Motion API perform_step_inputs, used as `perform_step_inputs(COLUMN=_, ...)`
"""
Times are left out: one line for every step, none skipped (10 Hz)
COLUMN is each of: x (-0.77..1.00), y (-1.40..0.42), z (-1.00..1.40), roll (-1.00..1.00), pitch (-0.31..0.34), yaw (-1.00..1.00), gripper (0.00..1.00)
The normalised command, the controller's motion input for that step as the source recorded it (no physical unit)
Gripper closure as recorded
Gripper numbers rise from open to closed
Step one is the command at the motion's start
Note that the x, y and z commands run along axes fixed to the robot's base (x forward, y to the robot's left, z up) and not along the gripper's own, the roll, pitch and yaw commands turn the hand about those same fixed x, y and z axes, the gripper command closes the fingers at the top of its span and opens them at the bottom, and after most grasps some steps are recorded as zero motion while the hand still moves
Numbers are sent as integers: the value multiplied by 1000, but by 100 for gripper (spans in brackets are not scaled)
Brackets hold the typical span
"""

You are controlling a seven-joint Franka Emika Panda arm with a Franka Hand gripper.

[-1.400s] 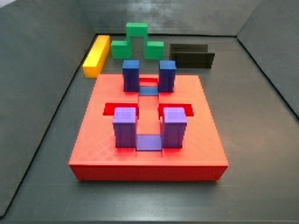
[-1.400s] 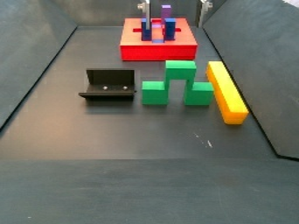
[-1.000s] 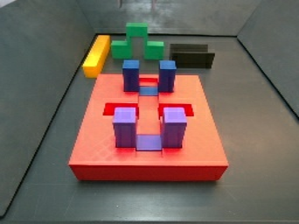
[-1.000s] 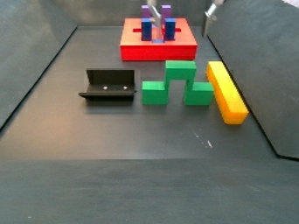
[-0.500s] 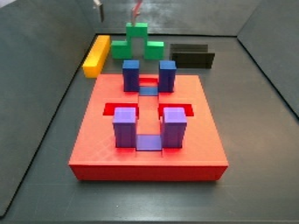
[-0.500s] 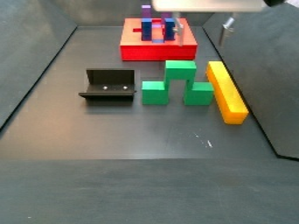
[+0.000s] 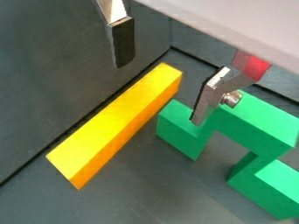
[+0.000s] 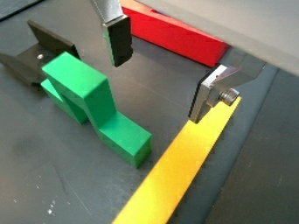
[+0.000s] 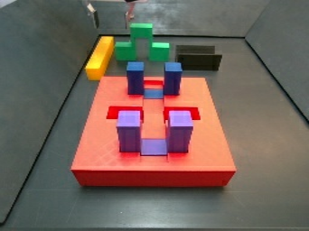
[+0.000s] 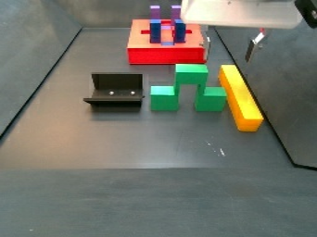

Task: Pick up the yellow object. Move up. Move to above the board. Insert the yellow object.
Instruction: Pick up the yellow object.

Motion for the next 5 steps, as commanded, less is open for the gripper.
perform_step_inputs(x=-180, y=0, z=-243, roll=0, pitch=-201, yaw=254, gripper=0)
perform_step_inputs(x=-157, y=-60, z=-226, roll=26, pitch=-170, yaw=189, gripper=0)
perform_step_inputs(x=-183, y=-17, z=-229, roll=80, pitch=-133, yaw=114, gripper=0)
perform_step_inputs(x=-220, y=0, z=-271, roll=269, pitch=-67, yaw=0, gripper=0)
perform_step_inputs(x=-106, y=0, z=-240, roll=277, pitch=-36, yaw=-43, gripper=0)
